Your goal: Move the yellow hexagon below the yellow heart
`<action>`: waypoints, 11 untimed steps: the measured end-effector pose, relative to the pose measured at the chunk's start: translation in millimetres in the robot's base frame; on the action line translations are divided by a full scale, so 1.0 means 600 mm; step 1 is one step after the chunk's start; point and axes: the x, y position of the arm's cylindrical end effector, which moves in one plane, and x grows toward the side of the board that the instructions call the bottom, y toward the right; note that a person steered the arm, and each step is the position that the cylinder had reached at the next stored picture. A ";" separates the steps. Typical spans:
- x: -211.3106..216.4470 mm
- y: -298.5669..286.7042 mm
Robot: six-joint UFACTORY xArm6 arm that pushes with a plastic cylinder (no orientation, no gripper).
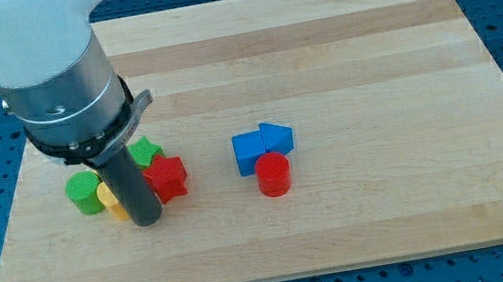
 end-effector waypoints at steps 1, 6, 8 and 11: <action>-0.013 0.000; -0.064 0.091; -0.091 0.149; -0.132 0.117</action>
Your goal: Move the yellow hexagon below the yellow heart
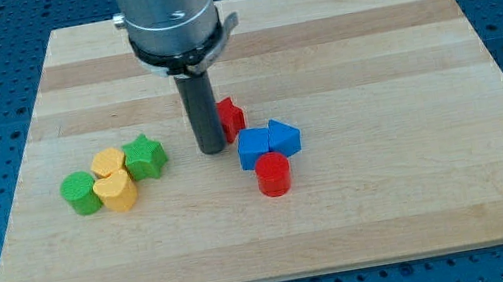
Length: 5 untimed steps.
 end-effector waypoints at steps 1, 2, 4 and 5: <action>-0.009 -0.035; -0.040 -0.050; -0.092 -0.036; -0.083 0.000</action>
